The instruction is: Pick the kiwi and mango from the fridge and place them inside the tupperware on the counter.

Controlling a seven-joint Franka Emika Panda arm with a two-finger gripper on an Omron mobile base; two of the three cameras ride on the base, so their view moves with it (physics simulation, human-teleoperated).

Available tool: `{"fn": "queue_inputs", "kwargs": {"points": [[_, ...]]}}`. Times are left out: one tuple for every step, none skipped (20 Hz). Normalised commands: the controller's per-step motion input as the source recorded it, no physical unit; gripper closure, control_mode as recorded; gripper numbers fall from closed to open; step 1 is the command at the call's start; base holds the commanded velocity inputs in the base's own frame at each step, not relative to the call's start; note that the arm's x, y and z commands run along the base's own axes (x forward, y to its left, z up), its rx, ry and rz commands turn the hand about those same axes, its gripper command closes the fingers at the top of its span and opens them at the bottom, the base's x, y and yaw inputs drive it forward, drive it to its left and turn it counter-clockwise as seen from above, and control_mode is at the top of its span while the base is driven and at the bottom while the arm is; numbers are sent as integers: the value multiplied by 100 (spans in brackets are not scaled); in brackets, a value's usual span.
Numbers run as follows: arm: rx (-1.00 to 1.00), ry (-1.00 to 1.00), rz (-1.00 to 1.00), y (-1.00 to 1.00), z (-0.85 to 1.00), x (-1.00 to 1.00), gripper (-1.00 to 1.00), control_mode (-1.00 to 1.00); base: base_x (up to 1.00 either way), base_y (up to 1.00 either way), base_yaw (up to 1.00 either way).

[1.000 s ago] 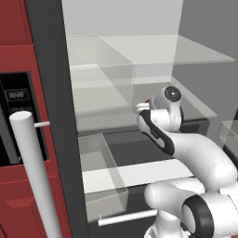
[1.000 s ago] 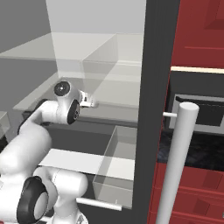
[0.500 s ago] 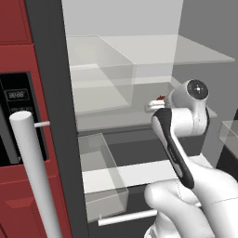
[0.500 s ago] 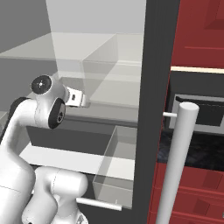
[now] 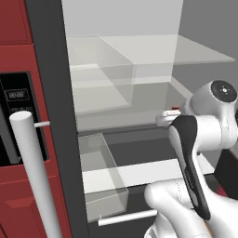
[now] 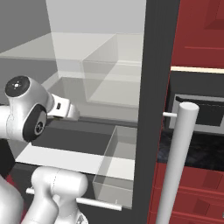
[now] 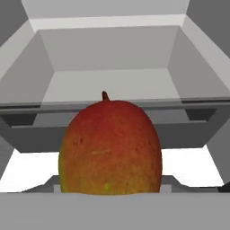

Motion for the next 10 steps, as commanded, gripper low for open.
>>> {"fn": "queue_inputs", "kwargs": {"points": [[0, 10, 0, 0, 15, -100, 100, -100, 0, 0, 0], [0, 10, 0, 0, 14, -100, 100, -100, 0, 0, 0], [0, 12, 0, 0, 14, -100, 100, -100, 0, 0, 0], [0, 13, 1, 0, 11, -100, 100, -100, 0, 0, 0], [0, 15, 1, 0, 9, -100, 100, -100, 0, 0, 0], [0, 15, 2, 0, 9, -100, 100, -100, 0, 0, 0], [0, 14, 3, 0, 5, -100, 100, -100, 0, 0, 0], [0, 14, 1, 0, 1, -100, 100, -100, 0, 0, 0], [0, 15, 0, 0, 0, -100, 100, -100, 0, 0, 0], [0, 18, 0, 0, 0, -100, 100, -100, 0, 0, 0]]}}
